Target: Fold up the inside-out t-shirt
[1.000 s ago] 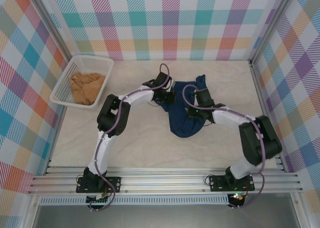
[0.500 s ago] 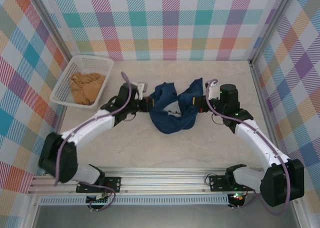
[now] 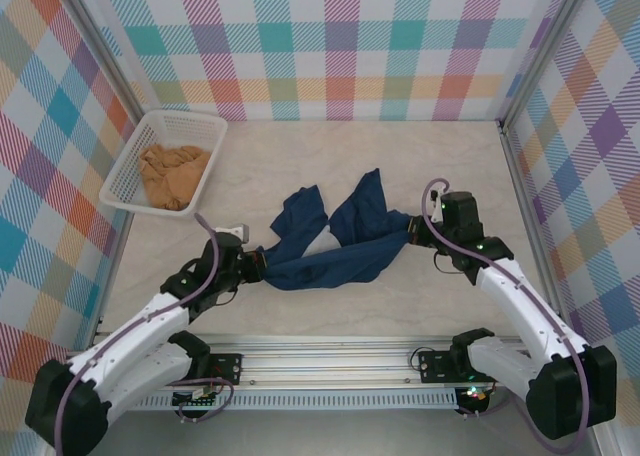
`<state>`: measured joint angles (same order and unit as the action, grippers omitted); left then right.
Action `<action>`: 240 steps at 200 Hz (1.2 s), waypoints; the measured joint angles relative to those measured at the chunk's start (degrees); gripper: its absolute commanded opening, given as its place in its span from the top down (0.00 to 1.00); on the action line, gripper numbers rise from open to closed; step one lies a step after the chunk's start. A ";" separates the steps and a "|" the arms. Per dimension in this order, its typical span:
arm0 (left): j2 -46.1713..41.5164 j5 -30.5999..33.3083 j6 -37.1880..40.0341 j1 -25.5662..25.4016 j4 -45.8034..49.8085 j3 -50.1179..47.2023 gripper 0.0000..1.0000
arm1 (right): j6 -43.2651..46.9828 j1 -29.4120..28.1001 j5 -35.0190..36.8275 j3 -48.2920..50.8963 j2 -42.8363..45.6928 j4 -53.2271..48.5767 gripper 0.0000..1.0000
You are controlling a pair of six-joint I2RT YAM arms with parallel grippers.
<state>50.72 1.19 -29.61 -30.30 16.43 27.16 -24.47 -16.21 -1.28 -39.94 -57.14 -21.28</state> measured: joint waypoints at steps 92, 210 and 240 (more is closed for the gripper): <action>10.25 -3.67 1.57 -0.04 -5.40 11.43 1.00 | 2.73 -0.35 -4.22 -6.64 2.25 -1.77 1.00; 15.61 -15.30 0.00 -5.22 -7.76 12.76 1.00 | 11.45 -25.31 -5.07 -5.79 -11.50 0.13 0.39; 15.52 -15.28 0.00 -5.25 -7.63 13.18 1.00 | 10.54 -26.23 -7.15 -5.66 -19.43 6.32 0.39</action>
<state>66.24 -14.09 -29.61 -35.55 8.80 40.34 -13.93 -42.44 -8.43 -45.60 -76.58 -14.96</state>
